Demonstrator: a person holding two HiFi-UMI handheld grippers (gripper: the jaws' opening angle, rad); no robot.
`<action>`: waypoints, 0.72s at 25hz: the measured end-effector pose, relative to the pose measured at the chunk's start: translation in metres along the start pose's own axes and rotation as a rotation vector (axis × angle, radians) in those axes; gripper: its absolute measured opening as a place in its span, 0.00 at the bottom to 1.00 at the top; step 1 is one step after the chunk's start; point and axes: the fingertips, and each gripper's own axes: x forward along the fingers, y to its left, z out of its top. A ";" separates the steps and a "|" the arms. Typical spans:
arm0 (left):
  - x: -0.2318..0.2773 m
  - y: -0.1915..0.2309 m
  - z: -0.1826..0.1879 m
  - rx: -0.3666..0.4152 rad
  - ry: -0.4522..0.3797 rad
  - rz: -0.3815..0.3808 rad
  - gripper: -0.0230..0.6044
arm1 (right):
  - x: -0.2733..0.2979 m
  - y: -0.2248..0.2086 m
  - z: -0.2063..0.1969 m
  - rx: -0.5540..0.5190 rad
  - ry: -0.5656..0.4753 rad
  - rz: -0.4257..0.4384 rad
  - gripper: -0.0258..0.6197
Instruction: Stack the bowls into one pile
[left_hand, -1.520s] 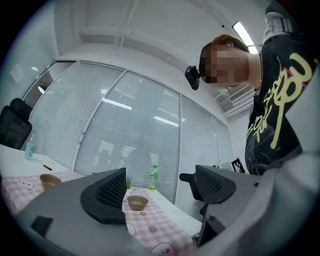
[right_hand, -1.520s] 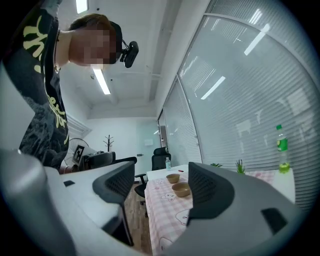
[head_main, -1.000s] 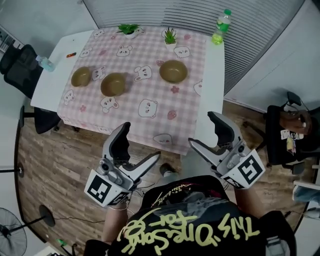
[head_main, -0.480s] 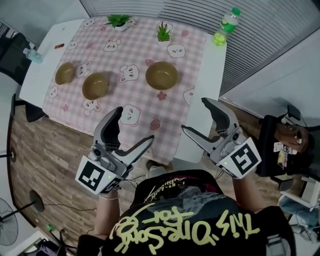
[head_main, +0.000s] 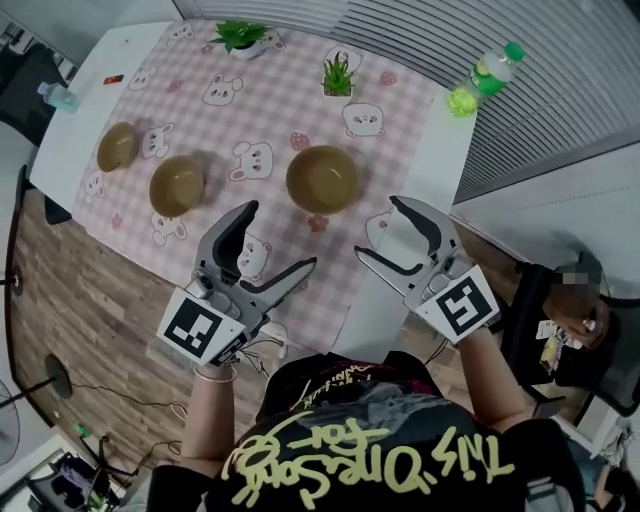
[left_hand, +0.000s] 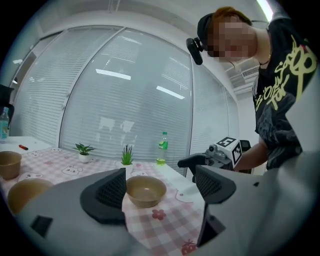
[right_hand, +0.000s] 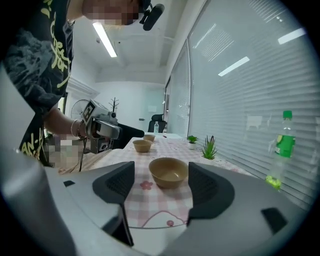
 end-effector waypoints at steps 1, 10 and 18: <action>0.006 0.002 -0.007 0.003 0.031 -0.001 0.72 | 0.005 -0.003 -0.007 0.000 0.018 0.013 0.53; 0.044 0.023 -0.052 0.017 0.201 0.029 0.73 | 0.044 -0.022 -0.055 -0.031 0.131 0.133 0.53; 0.061 0.038 -0.085 0.021 0.365 0.030 0.74 | 0.063 -0.033 -0.068 -0.028 0.182 0.202 0.53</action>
